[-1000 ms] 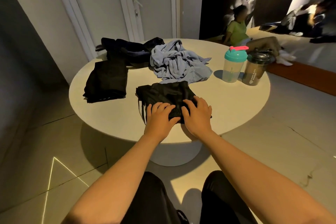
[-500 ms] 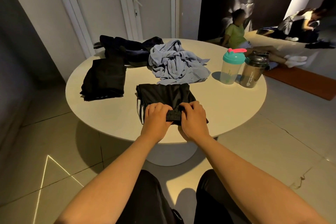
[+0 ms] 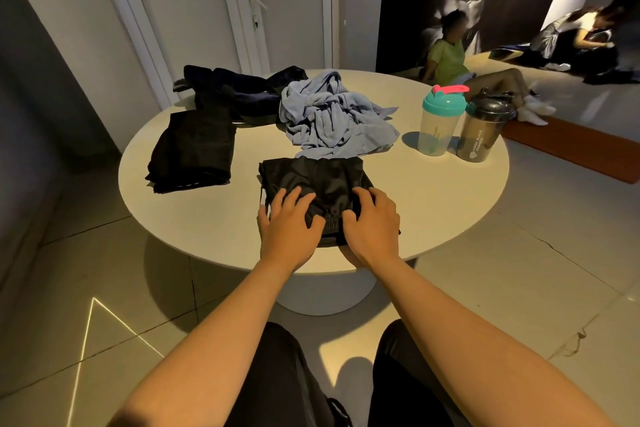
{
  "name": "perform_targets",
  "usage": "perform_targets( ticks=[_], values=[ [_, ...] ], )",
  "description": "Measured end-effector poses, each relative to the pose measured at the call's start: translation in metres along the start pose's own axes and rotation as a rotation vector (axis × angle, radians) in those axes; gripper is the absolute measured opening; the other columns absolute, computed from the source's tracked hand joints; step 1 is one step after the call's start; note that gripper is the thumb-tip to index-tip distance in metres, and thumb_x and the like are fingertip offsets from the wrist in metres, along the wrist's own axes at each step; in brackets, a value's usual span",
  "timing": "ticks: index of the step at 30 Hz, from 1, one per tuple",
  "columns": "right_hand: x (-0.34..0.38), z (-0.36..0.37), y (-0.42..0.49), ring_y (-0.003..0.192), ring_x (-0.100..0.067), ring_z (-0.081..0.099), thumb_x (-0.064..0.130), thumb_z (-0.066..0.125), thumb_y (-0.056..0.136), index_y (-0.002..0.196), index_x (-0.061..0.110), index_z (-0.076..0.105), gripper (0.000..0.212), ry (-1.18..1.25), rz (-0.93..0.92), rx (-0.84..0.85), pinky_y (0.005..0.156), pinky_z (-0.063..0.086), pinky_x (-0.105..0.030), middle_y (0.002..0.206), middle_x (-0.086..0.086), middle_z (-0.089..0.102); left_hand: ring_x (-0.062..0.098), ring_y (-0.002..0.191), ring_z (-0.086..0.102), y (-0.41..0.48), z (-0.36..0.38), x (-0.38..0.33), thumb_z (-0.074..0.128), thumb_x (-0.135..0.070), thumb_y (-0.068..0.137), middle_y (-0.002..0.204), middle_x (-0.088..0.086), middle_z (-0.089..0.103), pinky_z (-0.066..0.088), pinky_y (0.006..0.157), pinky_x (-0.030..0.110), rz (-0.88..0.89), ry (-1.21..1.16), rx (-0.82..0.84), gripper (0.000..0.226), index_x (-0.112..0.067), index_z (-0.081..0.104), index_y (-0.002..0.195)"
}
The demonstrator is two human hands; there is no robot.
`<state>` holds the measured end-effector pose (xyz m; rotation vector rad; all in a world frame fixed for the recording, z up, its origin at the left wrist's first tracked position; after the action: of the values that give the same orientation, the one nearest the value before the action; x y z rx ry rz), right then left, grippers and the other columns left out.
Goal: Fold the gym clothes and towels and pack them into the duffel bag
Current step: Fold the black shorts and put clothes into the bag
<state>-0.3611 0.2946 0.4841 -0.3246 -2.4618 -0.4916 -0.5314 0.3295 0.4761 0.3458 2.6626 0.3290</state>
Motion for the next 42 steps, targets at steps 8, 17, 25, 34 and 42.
perform_targets(
  ticks=[8, 17, 25, 34, 42],
  values=[
    [-0.004, 0.001, 0.003, 0.124, -0.032, 0.041, 0.035, 0.04, 0.1, 0.143, 0.022, 0.043, 0.046, -0.078, 0.113, 0.002, 0.1, 0.026, -0.047, 0.136, -0.011, 0.053, 0.021, 0.15, 0.018, 0.001, -0.003, -0.006, 0.053, -0.039, 0.097, 0.161, -0.003, 0.029, 0.028, 0.119, 0.046, -0.017, -0.2, -0.032, 0.041, -0.037, 0.05, 0.138],
    [-0.008, -0.009, 0.006, 0.101, -0.03, 0.057, 0.015, 0.045, 0.101, 0.127, 0.02, 0.056, 0.029, 0.186, 0.04, -0.126, 0.092, 0.037, -0.04, 0.12, -0.009, 0.054, 0.015, 0.148, 0.02, 0.013, 0.001, -0.002, 0.036, -0.061, 0.091, 0.155, -0.012, 0.041, 0.004, 0.123, 0.048, 0.125, -0.06, 0.073, 0.05, -0.046, 0.058, 0.134],
    [0.019, -0.024, 0.021, 0.104, -0.017, 0.055, -0.005, 0.055, 0.09, 0.115, 0.011, 0.069, 0.033, 0.355, -0.154, -0.282, 0.09, 0.043, -0.02, 0.115, -0.003, 0.051, 0.011, 0.149, 0.013, 0.013, 0.001, 0.003, 0.048, -0.056, 0.098, 0.16, -0.013, 0.033, 0.014, 0.123, 0.04, 0.062, -0.164, 0.111, 0.048, -0.041, 0.052, 0.143],
    [0.113, 0.006, 0.019, 0.103, -0.016, 0.056, 0.006, 0.065, 0.09, 0.112, 0.012, 0.07, 0.023, 0.224, -0.77, 0.133, 0.087, 0.048, -0.025, 0.116, -0.002, 0.052, 0.005, 0.115, 0.058, 0.004, -0.028, 0.028, 0.026, -0.061, 0.101, 0.122, -0.019, 0.062, 0.051, 0.101, 0.04, -0.288, -0.917, -0.104, 0.04, -0.051, 0.057, 0.124],
    [0.066, 0.01, 0.031, 0.11, -0.005, 0.051, 0.02, 0.056, 0.095, 0.117, 0.022, 0.063, 0.023, 0.593, -0.119, 0.009, 0.097, 0.042, -0.021, 0.12, 0.003, 0.056, 0.01, 0.099, 0.068, 0.009, -0.024, 0.023, 0.054, -0.055, 0.092, 0.113, -0.014, 0.07, 0.057, 0.09, 0.048, -0.292, -0.84, -0.04, 0.033, -0.058, 0.046, 0.124]
  ],
)
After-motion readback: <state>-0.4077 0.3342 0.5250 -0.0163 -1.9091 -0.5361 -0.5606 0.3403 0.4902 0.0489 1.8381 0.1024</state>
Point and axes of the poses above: each hand's wrist, its own y-axis towards the middle knuckle, its own z-axis out of the palm, x = y × z, the point moved 5 cm from there along y, towards the middle knuckle
